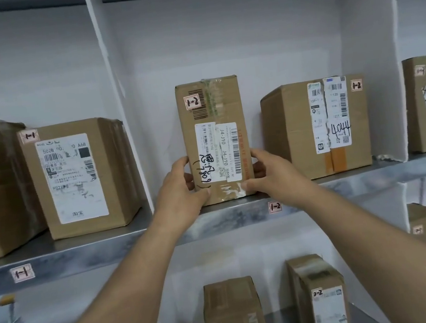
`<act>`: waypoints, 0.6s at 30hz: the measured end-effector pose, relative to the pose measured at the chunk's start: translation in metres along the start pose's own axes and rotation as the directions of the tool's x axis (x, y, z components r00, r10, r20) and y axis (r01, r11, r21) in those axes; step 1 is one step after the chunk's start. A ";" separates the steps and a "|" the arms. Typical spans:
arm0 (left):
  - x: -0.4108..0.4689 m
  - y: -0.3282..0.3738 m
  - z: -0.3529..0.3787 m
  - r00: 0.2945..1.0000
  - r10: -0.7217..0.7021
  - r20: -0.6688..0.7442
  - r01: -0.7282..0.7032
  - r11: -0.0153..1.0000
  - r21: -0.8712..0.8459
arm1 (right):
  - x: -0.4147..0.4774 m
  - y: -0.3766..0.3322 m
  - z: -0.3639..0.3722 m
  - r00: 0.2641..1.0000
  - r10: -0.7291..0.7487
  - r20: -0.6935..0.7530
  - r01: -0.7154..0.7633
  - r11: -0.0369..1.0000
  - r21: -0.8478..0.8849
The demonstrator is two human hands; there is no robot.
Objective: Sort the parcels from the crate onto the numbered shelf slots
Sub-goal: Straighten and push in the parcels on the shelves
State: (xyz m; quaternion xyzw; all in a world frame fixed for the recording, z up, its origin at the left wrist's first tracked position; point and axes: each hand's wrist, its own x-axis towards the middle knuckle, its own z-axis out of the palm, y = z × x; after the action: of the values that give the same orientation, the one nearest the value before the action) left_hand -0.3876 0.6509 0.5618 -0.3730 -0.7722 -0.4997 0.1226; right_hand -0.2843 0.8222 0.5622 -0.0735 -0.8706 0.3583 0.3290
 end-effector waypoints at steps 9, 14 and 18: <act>-0.004 0.008 -0.001 0.999 -0.039 0.010 0.039 0.999 0.012 | -0.001 0.001 -0.003 0.999 -0.012 0.032 0.013 1.000 -0.020; -0.009 0.015 -0.001 0.997 -0.072 0.017 0.072 0.997 -0.012 | -0.001 0.001 -0.003 0.999 -0.019 0.051 0.022 0.999 -0.048; -0.011 0.016 0.000 0.994 -0.105 0.004 0.105 0.994 0.010 | 0.000 0.002 -0.003 0.998 -0.028 0.059 0.034 0.995 -0.093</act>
State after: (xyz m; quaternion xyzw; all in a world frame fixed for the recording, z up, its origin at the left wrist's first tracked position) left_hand -0.3692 0.6499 0.5664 -0.3324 -0.7934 -0.5009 0.0959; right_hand -0.2829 0.8248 0.5626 -0.0649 -0.8967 0.3139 0.3054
